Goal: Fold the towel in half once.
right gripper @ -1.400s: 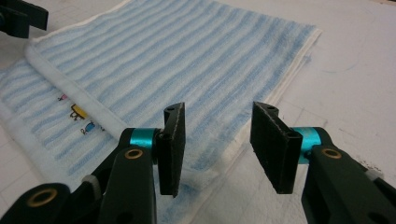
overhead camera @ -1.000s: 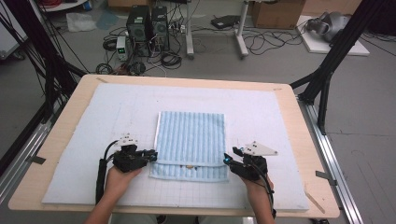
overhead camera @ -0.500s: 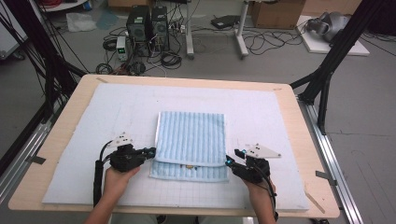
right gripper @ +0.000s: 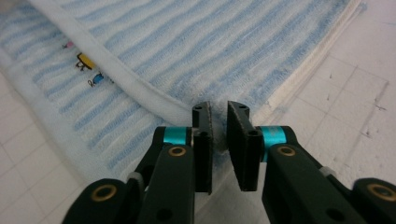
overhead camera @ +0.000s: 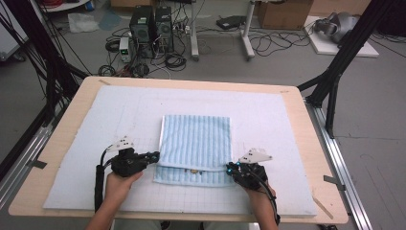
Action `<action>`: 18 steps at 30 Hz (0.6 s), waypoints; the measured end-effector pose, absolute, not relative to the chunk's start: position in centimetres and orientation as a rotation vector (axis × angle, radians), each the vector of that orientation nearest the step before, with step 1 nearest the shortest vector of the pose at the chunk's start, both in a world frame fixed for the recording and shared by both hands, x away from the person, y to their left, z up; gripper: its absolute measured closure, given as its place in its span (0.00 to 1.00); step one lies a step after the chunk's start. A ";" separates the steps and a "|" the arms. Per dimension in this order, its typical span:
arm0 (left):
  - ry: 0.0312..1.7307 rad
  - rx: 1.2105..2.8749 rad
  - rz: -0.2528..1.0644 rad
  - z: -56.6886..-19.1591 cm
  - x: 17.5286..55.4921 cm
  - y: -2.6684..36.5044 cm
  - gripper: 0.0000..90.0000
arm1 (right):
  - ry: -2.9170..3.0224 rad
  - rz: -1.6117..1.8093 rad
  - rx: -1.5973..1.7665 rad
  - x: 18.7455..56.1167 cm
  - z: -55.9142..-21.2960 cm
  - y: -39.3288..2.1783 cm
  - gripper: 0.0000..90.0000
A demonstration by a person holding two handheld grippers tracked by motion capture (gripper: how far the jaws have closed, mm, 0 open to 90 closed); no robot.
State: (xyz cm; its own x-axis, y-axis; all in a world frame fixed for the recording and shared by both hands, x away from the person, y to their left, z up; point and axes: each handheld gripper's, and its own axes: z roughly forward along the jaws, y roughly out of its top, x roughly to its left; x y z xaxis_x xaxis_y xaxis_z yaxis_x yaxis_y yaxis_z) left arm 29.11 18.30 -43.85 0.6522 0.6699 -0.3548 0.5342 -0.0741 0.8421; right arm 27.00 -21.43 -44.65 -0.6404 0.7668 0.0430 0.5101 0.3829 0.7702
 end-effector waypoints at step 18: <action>0.932 1.722 0.116 -43.3 26.5 18.8 0.97 | 2.277 1.199 1.020 23.4 -42.3 -22.4 0.93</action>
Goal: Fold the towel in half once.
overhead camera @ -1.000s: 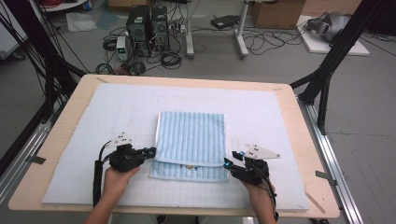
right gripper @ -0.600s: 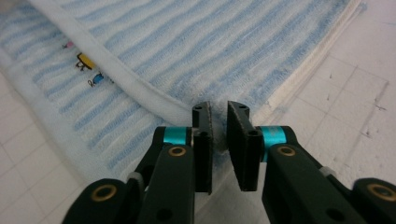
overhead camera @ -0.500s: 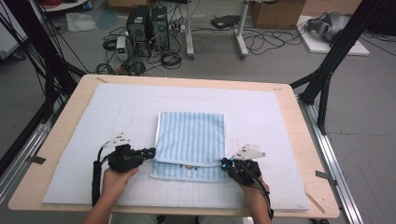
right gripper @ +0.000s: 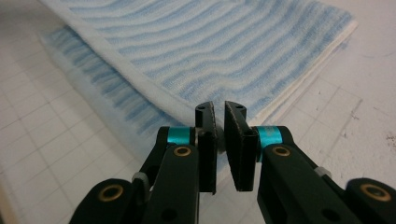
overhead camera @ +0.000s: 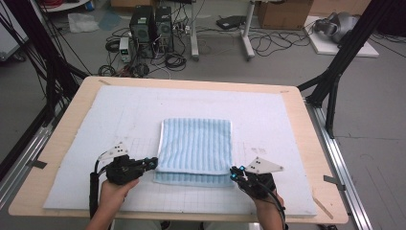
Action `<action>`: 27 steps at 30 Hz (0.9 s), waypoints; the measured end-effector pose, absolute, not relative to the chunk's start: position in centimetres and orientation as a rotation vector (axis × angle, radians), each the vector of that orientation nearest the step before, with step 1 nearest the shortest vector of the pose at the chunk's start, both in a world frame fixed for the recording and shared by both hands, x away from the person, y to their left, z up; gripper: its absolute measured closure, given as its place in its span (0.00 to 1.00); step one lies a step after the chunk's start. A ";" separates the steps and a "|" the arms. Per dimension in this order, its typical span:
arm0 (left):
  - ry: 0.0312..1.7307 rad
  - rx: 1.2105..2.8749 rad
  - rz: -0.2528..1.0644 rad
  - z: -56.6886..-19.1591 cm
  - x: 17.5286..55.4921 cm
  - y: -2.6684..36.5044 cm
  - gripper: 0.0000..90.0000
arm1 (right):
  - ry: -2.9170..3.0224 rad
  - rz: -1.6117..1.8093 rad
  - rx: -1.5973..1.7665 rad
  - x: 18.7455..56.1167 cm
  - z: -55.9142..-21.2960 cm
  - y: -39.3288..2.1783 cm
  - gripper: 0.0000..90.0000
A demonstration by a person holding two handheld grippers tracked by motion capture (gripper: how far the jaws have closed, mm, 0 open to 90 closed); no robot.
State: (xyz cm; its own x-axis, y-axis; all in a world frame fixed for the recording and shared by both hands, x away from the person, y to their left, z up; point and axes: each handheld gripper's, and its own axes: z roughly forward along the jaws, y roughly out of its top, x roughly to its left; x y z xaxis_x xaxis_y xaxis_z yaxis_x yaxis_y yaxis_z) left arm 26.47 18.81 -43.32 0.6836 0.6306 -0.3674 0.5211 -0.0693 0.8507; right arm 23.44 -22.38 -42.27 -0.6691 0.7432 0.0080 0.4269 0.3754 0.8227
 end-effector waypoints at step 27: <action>1.010 1.722 0.181 -44.6 25.4 20.0 0.74 | 2.270 1.134 1.004 20.9 -43.5 -21.8 0.68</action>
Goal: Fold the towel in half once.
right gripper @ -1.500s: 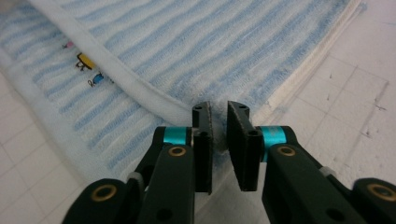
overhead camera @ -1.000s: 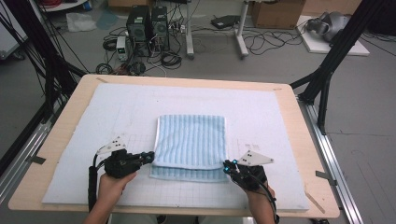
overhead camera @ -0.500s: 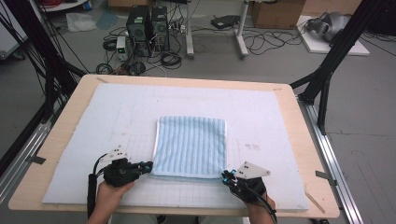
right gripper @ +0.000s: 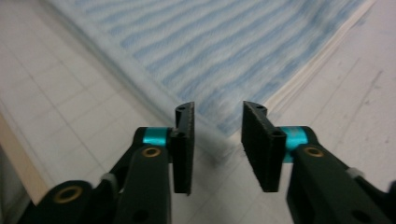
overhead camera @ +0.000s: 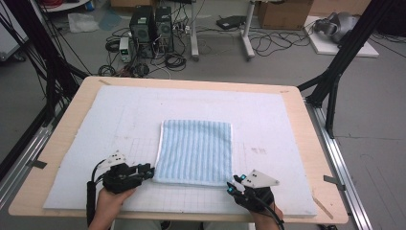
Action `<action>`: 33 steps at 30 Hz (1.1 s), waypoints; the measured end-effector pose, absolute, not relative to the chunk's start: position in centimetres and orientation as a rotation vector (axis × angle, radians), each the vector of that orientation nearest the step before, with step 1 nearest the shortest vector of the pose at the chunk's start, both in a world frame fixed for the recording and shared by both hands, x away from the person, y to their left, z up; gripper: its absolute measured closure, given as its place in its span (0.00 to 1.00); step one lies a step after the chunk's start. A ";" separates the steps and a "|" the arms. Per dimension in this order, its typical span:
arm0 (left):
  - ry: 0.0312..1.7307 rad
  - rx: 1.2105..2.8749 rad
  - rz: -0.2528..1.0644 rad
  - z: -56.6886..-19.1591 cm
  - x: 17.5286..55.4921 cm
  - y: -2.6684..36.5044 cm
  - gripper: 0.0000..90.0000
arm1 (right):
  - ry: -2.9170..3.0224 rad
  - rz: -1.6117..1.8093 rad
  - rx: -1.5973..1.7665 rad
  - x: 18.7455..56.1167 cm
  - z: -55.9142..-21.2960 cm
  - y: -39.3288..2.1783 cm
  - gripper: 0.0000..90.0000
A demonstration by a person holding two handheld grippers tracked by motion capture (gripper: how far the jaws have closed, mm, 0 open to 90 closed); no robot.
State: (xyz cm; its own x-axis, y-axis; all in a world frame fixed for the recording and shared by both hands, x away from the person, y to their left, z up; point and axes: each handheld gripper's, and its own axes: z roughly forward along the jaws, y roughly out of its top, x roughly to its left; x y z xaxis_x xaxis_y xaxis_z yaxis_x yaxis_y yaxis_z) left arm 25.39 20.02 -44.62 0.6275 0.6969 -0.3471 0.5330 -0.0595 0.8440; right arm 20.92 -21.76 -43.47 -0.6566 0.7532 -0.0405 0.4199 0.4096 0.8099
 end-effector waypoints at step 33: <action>0.947 1.822 0.186 -44.6 34.4 15.4 0.81 | 2.296 1.229 1.039 26.9 -43.0 -22.3 0.65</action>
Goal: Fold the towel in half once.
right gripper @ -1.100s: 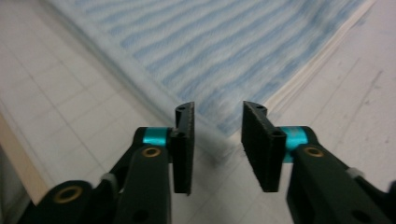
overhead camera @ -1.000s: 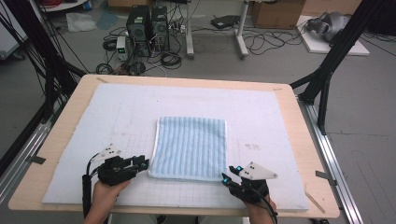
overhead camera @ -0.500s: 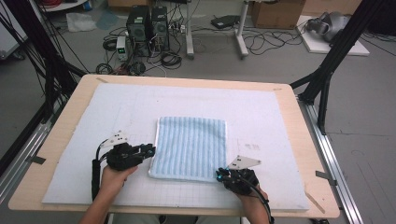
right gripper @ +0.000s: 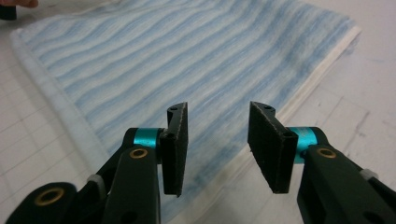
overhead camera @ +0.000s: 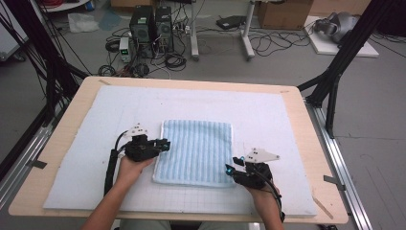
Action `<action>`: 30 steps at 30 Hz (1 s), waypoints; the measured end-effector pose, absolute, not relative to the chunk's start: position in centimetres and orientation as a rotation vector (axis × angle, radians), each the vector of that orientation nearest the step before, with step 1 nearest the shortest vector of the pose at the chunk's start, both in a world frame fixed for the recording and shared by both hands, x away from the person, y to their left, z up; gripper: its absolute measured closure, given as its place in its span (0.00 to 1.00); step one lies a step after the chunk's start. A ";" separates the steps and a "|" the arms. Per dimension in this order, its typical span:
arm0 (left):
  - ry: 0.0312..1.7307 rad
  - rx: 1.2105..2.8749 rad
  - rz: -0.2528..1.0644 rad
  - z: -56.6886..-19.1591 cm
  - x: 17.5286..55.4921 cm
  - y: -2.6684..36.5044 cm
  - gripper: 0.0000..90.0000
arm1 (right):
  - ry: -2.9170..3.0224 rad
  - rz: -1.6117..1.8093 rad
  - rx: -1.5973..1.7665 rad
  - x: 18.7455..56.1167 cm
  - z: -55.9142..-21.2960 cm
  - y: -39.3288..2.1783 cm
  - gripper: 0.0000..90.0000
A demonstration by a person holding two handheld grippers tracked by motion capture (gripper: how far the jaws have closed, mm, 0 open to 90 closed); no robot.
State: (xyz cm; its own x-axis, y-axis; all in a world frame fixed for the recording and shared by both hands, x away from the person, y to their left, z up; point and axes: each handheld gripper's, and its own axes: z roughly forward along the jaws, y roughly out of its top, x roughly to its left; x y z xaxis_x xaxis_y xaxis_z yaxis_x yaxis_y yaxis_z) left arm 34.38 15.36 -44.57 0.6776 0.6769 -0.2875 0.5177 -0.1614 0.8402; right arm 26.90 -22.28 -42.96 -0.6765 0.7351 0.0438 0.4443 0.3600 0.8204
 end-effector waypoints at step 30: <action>1.035 1.797 0.316 -43.8 42.2 15.4 0.79 | 2.234 1.122 1.195 40.7 -42.9 -20.3 0.87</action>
